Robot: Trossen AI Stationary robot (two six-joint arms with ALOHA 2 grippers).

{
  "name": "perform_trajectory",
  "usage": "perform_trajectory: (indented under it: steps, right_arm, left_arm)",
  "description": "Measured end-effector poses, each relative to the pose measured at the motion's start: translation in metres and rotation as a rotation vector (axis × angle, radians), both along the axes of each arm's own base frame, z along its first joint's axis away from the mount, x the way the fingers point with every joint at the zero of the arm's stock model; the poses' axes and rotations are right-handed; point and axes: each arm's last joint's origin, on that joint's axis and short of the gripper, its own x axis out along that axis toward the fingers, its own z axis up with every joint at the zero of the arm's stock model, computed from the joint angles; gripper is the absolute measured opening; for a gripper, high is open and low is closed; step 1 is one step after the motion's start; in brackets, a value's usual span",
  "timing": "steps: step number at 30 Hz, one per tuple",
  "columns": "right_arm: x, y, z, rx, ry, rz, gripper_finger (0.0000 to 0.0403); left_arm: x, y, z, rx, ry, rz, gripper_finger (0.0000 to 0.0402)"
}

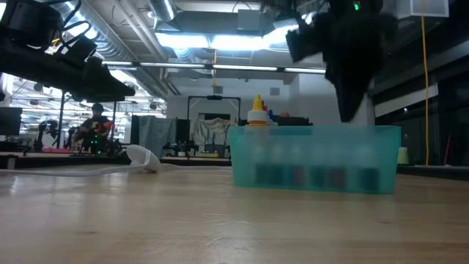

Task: Pick & Place food coloring
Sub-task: Put the small green food coloring bottle into the green bin

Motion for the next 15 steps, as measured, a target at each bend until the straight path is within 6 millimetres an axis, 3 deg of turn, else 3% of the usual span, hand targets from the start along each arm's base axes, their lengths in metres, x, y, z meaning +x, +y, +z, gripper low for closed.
perform_trajectory:
  steps: [4,7,11,15]
  right_arm:
    - [0.001,0.005,0.022,0.025,-0.076,-0.072,0.0156]
    - [-0.003,0.013,0.035,0.035,-0.111,-0.165,0.0189]
    - [-0.020,0.024,0.048,0.067,-0.086,-0.373,0.0235]
    - [-0.040,0.038,0.051,0.017,-0.031,-0.573,0.0252]
  left_arm:
    - [0.000,0.000,0.000,0.000,0.000,0.000,0.0361]
    - [0.000,0.000,0.000,0.000,0.000,0.000,0.0361]
    - [0.000,0.000,0.000,0.000,0.000,0.000,0.0361]
    - [0.000,0.000,0.000,0.000,0.000,0.000,0.0361]
